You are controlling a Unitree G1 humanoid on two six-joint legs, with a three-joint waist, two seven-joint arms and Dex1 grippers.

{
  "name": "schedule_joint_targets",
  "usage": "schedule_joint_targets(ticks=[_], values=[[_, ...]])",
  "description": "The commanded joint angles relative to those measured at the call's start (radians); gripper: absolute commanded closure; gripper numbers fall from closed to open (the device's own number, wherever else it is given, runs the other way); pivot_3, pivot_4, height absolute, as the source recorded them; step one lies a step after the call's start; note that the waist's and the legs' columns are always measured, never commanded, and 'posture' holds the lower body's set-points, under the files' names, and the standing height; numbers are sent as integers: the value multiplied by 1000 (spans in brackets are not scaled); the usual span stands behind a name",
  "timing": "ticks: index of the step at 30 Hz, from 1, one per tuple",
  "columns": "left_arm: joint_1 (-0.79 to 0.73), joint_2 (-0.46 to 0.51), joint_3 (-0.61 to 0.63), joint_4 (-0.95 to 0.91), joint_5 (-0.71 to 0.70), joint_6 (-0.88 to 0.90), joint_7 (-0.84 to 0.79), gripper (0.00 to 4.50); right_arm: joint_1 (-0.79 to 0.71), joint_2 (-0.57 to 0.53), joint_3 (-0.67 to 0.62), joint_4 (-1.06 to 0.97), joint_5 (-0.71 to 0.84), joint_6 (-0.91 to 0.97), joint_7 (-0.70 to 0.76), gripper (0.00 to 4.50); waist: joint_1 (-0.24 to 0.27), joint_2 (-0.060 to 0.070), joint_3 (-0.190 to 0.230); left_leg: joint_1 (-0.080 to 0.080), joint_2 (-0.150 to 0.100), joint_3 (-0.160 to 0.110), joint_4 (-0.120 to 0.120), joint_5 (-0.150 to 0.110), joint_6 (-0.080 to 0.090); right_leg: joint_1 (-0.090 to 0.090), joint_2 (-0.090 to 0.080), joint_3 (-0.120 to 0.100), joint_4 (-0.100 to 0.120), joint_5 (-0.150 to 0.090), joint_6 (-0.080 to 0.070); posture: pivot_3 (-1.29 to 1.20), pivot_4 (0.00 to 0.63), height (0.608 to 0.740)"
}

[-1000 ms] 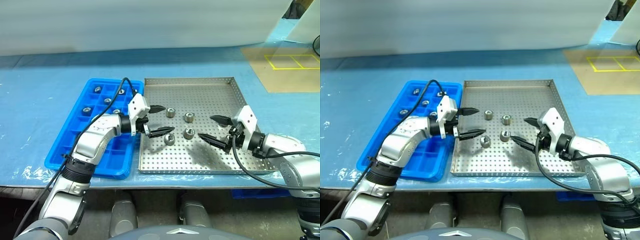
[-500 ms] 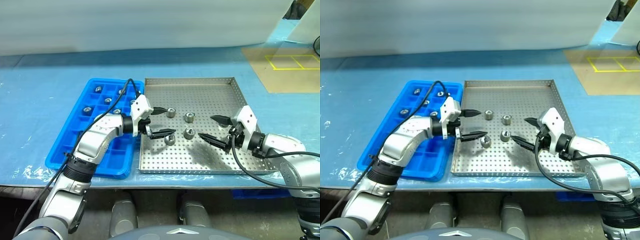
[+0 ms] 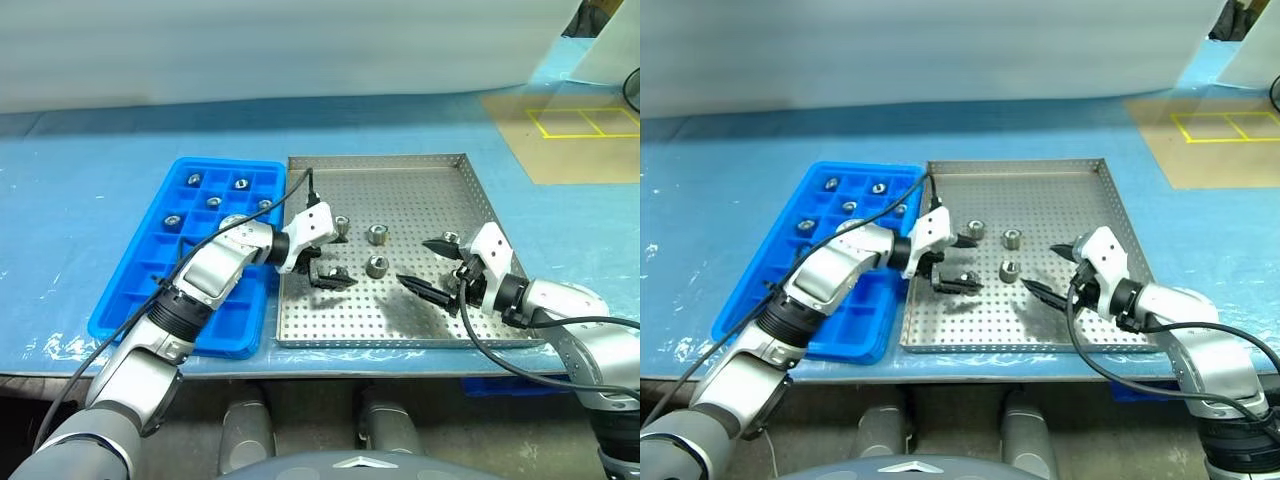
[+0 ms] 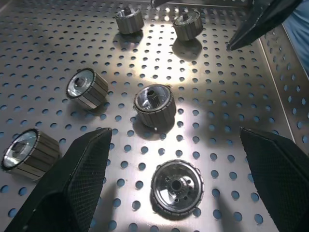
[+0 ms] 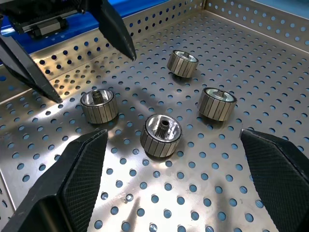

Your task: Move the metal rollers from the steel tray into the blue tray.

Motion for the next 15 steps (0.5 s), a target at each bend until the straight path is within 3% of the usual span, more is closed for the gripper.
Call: schedule_joint_targets(ticks=[1, 15], values=[[-27, 16, -22, -4, 23, -22, -44, 56, 8, -4, -33, -52, -2, -20, -15, 0, -1, 0, 0, 0, 0, 0, 0, 0, 0, 0, 0, 0, 0, 0, 0, -251, 150, 740], [-57, 22, -106, 60, 172, -76, -76, 56, -11, 15, -15, -68, 0, -20, -47, 0, -1, 0, 0, 0, 0, 0, 0, 0, 0, 0, 0, 0, 0, 0, 0, -253, 150, 740]])
